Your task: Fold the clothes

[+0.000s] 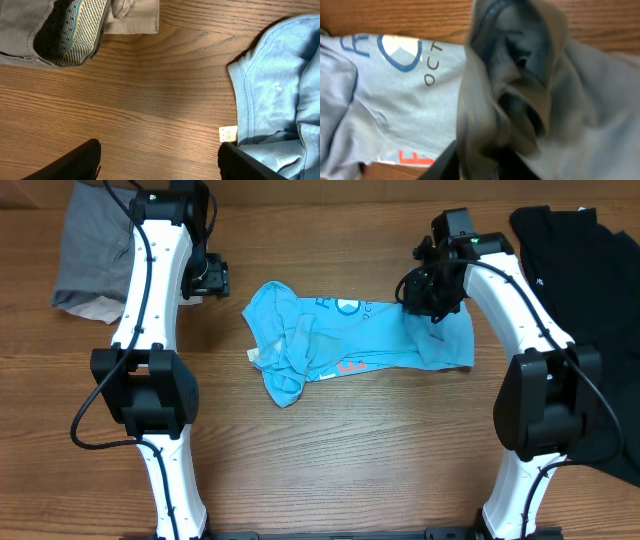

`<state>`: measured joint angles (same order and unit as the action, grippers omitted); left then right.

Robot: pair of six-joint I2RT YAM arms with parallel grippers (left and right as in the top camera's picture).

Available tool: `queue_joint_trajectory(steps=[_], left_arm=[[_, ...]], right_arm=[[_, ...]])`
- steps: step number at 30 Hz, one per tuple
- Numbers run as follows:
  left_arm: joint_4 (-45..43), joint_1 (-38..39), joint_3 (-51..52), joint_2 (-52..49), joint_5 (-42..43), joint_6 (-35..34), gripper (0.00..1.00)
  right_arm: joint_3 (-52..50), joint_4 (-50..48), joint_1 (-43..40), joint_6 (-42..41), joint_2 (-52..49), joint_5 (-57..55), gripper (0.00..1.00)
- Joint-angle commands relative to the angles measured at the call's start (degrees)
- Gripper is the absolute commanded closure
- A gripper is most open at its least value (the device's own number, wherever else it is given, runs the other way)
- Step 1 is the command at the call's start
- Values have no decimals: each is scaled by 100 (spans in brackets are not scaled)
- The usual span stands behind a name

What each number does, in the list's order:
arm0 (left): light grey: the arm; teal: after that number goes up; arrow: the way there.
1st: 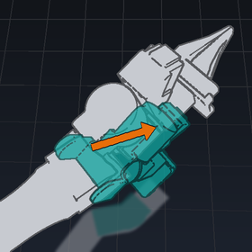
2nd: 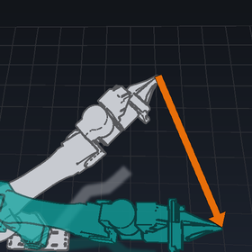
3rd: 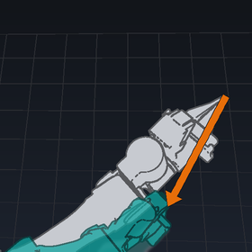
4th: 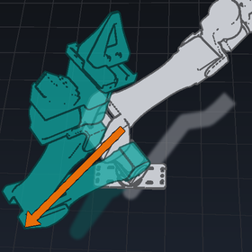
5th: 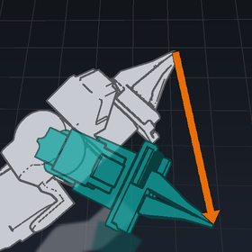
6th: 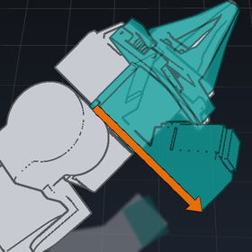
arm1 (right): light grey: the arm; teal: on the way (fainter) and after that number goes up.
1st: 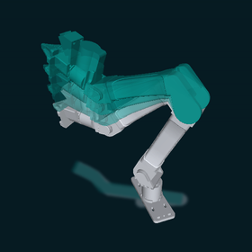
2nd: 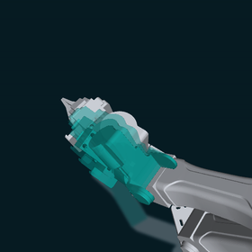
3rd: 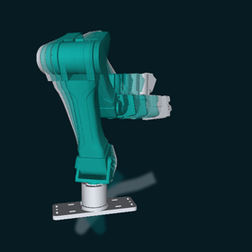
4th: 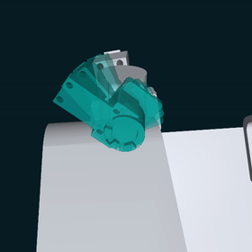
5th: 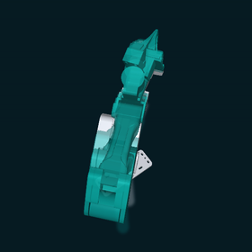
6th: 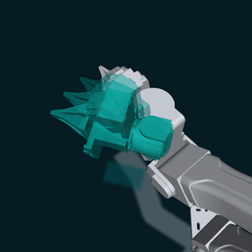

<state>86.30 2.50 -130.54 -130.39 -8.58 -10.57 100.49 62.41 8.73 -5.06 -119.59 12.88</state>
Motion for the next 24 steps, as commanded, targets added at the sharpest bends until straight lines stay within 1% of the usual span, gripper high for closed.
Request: queue_joint_trajectory(steps=[1, 2, 3, 4, 5, 8, 11, 13, 17, 19, 24], left_arm=[[-7, -33, -140, 190, 74, 28, 22], [-4, -33, -140, 188, 81, 28, 21], [-9, -33, -140, 186, 129, 28, 21], [-9, -33, -140, 181, 212, 33, 21], [-17, -33, -138, 177, 317, 59, 21], [-94, -33, -39, 149, 970, 409, 21], [-162, -33, 306, 140, 1663, 793, 21], [-348, -22, 761, 140, 2146, 1040, 21], [-957, 22, 1663, 140, 3119, 1537, 20], [-1224, 83, 1989, 140, 3309, 1596, 19], [-1755, 238, 2643, 140, 3327, 1622, 13]], right_arm=[[144, 70, 70, 101, 20, 284, 66], [144, 92, 70, 101, 20, 389, 64], [144, 116, 70, 103, 20, 481, 59], [146, 133, 70, 101, 22, 487, 53], [155, 149, 70, 103, 22, 481, 44], [166, 160, 24, 98, 70, 472, 29], [181, 221, -136, 96, 197, 415, 17], [212, 286, -295, 96, 267, 240, 12], [214, 437, -568, 98, 291, 164, 10], [214, 461, -673, 96, 291, 136, 10], [214, 472, -789, 98, 291, 127, 9]])
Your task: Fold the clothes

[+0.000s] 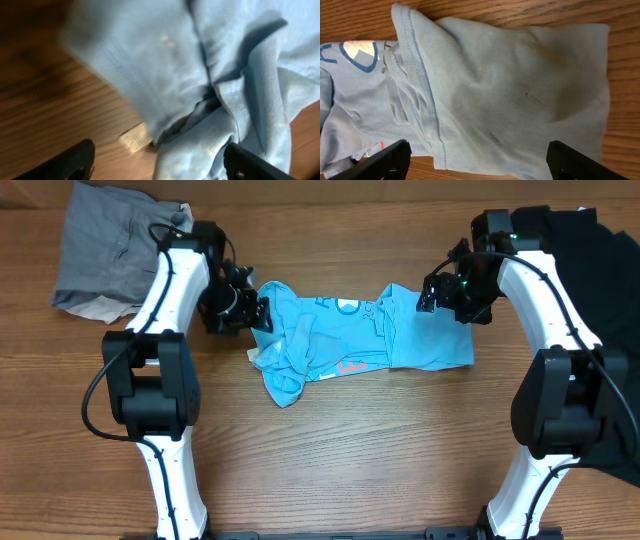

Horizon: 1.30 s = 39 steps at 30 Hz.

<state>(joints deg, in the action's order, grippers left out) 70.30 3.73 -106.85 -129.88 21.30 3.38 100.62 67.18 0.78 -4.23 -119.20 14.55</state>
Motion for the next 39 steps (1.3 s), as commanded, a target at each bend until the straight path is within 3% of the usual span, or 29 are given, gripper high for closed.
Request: queue_joint_trajectory(steps=[1, 10, 17, 23, 27, 28, 30, 32, 33, 34, 36, 37, 38, 39], left_arm=[[-238, 138, 385, 87, 337, 254, 12], [-1285, 264, 1333, 87, 339, 212, 0], [-2433, 614, 1989, 87, 339, -291, 0], [-2747, 1058, 2127, 87, 85, -680, 2], [-2623, 1285, 2127, 87, -553, -1145, 20], [-2573, 1318, 2127, 87, -730, -1303, 53], [-2511, 1316, 2127, 90, -984, -1593, 96], [-2422, 1222, 2111, 105, -1021, -1659, 96], [-2385, 1178, 2105, 116, -1019, -1672, 96], [-2238, 1043, 2063, 162, -1014, -1672, 96], [-1991, 820, 1978, 282, -1016, -1652, 96], [-1838, 678, 1919, 374, -1012, -1582, 96], [-1674, 538, 1847, 481, -1012, -1486, 96], [-1471, 382, 1751, 603, -1012, -1366, 96]], right_arm=[[201, -20, 4, 15, 251, -39, 9], [201, -85, 0, 13, 251, -55, 5], [201, -111, 0, 11, 251, -55, 4], [201, -92, 0, 11, 251, -55, 4], [201, -85, 0, 11, 251, -55, 4], [201, -85, 0, 11, 251, -55, 4], [201, -81, -2, 11, 251, -57, 4], [201, -66, -7, -13, 251, -57, 6], [201, -59, -11, -28, 251, -57, 8], [201, -35, -11, -35, 251, -55, 20], [199, -17, -11, -57, 251, -31, 59], [199, -17, -11, -164, 249, -11, 90], [186, -26, -11, -229, 247, 11, 96], [138, -72, -11, -245, 238, 96, 96]])
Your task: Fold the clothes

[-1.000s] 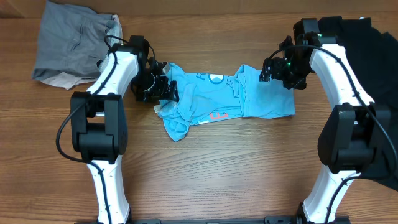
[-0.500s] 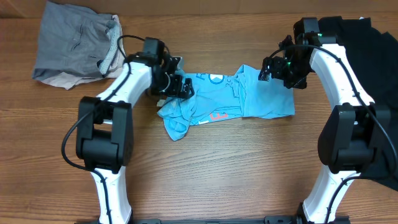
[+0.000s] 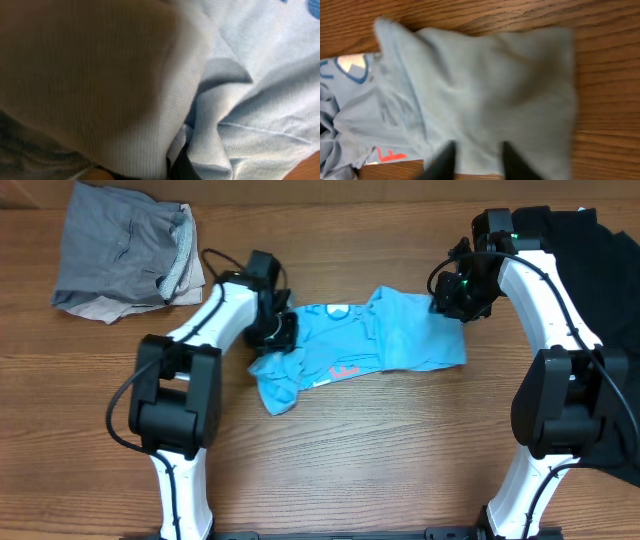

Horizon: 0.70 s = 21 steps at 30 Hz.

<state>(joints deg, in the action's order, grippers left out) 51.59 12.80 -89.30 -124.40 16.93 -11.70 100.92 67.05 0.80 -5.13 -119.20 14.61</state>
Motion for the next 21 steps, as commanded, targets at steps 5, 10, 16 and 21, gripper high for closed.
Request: queue_joint_trajectory(steps=[5, 10, 16, 21], left_arm=[[1088, -929, -439, 542, -542, 577, 96], [1541, -935, -942, 645, -553, 791, 96], [1770, -935, -1491, 647, -551, 789, 96], [2282, -833, -2317, 647, -479, 789, 96]], right_arm=[[-400, -584, 13, -63, 170, 933, 96], [-702, -879, 289, 221, 87, 1853, 96], [-767, -920, 715, 321, -170, 1788, 96], [-802, -999, 734, 299, -610, 1764, 96]])
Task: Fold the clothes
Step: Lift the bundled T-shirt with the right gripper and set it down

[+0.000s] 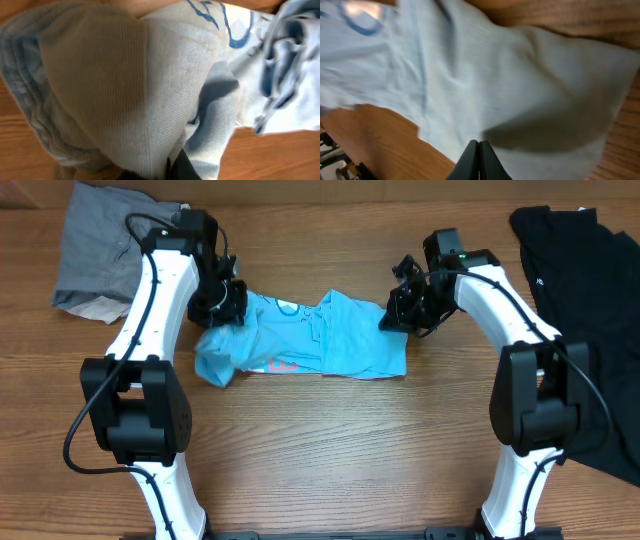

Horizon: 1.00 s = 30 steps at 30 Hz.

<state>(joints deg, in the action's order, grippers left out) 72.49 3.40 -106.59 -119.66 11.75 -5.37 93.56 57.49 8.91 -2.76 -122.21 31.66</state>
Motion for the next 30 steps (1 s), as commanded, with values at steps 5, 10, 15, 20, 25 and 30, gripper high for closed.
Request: queue_joint_trajectory(steps=[5, 10, 15, 20, 25, 30], left_arm=[[372, 752, -1043, 173, 181, 120, 96], [-74, 1731, -1043, 87, 153, -146, 96], [-643, 2490, -1043, -317, 66, -481, 96], [-723, 2702, -1043, -837, -33, -649, 96], [-931, 2702, -1043, -1012, -11, -647, 80], [-1294, 2702, -1095, -1008, 232, -632, 0]], right_arm=[[-66, -153, -76, 61, -721, 61, 96], [-66, -160, -76, 63, -876, 63, 96], [-66, -175, -79, 66, -876, 66, 96], [155, -155, -240, 66, -737, 474, 96], [977, 160, -846, 61, 46, 901, 81], [1849, 632, -1565, 61, 695, 898, 50]])
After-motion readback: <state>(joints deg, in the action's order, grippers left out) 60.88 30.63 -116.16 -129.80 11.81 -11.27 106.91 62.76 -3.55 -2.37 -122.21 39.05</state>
